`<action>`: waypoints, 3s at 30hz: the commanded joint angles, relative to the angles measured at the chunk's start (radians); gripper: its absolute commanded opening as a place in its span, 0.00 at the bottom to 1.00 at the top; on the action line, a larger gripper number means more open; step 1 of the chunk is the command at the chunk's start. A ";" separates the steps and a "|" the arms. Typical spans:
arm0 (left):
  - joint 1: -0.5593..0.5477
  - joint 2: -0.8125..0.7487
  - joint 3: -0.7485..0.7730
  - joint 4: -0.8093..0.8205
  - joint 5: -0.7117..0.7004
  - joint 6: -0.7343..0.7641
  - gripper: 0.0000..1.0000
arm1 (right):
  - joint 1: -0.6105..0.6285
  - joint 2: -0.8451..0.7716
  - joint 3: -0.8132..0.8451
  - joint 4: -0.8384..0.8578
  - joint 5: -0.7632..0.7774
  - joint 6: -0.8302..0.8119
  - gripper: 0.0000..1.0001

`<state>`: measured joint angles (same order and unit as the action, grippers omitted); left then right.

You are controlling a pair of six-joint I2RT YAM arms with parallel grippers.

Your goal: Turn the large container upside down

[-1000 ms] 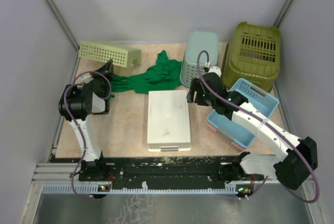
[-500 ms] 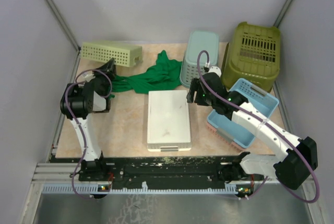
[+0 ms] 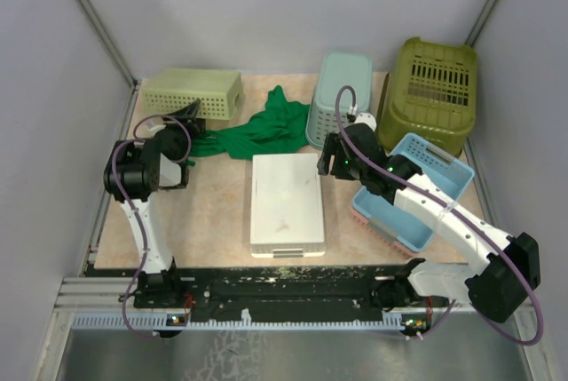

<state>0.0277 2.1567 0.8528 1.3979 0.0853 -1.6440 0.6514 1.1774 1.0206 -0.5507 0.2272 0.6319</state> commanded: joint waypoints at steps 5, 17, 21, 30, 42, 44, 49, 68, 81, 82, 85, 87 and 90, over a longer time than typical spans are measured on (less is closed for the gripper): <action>-0.005 -0.082 0.045 -0.236 0.053 -0.012 0.69 | -0.007 -0.033 0.017 0.018 0.015 0.010 0.69; -0.005 -0.138 0.111 -0.471 0.089 -0.015 0.89 | -0.008 -0.054 0.003 0.018 0.016 0.019 0.69; -0.002 -0.162 0.145 -0.581 0.103 -0.004 0.94 | -0.008 -0.060 0.000 0.017 0.017 0.022 0.69; 0.003 -0.170 0.329 -0.991 0.199 0.032 1.00 | -0.008 -0.073 -0.006 0.017 0.016 0.027 0.69; 0.008 -0.215 0.413 -1.186 0.194 0.138 1.00 | -0.008 -0.090 -0.019 0.020 0.009 0.034 0.69; 0.010 -0.226 0.425 -1.205 0.189 0.172 1.00 | -0.008 -0.092 -0.020 0.022 0.007 0.036 0.69; 0.015 -0.245 0.427 -1.201 0.204 0.229 1.00 | -0.008 -0.097 -0.029 0.031 -0.001 0.039 0.69; -0.190 -0.611 0.407 -1.481 0.058 0.997 1.00 | -0.009 -0.078 -0.038 0.079 -0.037 0.037 0.69; -0.290 -1.035 0.142 -1.648 0.043 1.272 1.00 | -0.009 0.015 -0.128 0.178 -0.125 0.062 0.69; -0.289 -1.041 0.143 -1.661 0.033 1.281 1.00 | -0.009 0.031 -0.132 0.182 -0.134 0.065 0.69; -0.290 -1.065 0.149 -1.677 0.017 1.288 1.00 | -0.009 0.072 -0.151 0.207 -0.179 0.081 0.69; -0.290 -1.074 0.150 -1.676 0.018 1.286 1.00 | -0.008 0.098 -0.165 0.233 -0.224 0.090 0.69; -0.290 -1.078 0.155 -1.676 0.017 1.276 1.00 | -0.004 0.125 -0.198 0.306 -0.315 0.116 0.69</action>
<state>-0.2623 1.0950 0.9993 -0.2546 0.1200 -0.3893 0.6514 1.2762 0.8452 -0.3748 0.0364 0.7097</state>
